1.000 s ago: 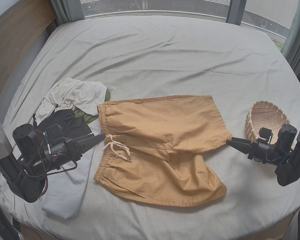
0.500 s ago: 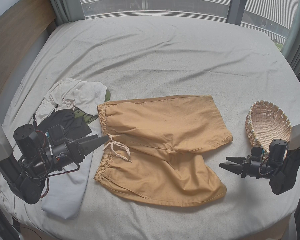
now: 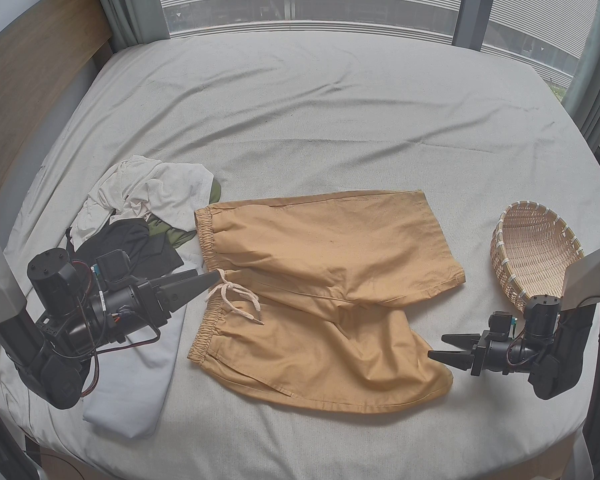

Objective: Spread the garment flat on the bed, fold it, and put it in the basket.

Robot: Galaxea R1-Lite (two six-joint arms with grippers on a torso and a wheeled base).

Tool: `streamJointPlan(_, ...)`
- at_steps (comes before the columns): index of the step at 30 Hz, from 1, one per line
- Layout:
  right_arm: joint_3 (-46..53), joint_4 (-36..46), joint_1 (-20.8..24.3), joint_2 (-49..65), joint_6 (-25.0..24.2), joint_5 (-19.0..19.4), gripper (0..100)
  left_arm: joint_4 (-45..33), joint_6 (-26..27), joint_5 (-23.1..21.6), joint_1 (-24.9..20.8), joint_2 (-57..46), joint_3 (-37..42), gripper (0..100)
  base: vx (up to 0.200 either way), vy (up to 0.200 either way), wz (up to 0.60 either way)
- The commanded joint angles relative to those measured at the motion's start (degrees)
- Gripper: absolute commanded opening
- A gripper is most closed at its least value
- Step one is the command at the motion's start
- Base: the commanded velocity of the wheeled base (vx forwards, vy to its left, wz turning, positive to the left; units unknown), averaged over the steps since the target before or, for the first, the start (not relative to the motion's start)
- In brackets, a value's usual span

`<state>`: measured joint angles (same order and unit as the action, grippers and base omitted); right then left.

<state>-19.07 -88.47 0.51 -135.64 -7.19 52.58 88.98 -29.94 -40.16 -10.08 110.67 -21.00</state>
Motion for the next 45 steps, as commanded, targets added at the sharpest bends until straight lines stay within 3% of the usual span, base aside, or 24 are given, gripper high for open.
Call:
streamJointPlan(1,0.0,0.2,1.0,-1.6,-0.1,-0.1,100,0.1,0.0,0.0,-0.2,-0.1,0.0,100,0.000,0.000,0.00)
streamJointPlan(6,0.0,0.1,1.9,-2.2,-0.1,-0.5,100,0.1,0.0,0.0,-0.5,-0.1,0.1,100,0.000,0.000,0.00)
streamJointPlan(7,0.0,0.1,1.9,-2.3,-0.1,-0.5,0,0.1,0.0,0.0,-0.5,-0.1,0.1,100,0.000,0.000,0.00)
streamJointPlan(15,0.0,0.1,3.4,-1.1,-0.6,0.0,0,0.1,0.0,0.0,-0.8,0.0,0.3,100,0.000,0.000,0.00)
streamJointPlan(26,4.4,0.2,5.3,9.4,-1.0,2.0,0,0.1,0.0,0.0,-0.9,0.2,0.3,100,0.000,0.000,0.00)
streamJointPlan(33,5.6,0.2,10.9,10.8,-0.8,1.5,0,0.1,0.0,0.0,-0.9,0.2,0.3,100,0.000,0.000,0.00)
streamJointPlan(45,1.1,0.2,16.0,9.3,-1.4,0.9,0,0.1,0.1,0.0,-1.8,0.2,0.4,100,0.000,0.000,0.00)
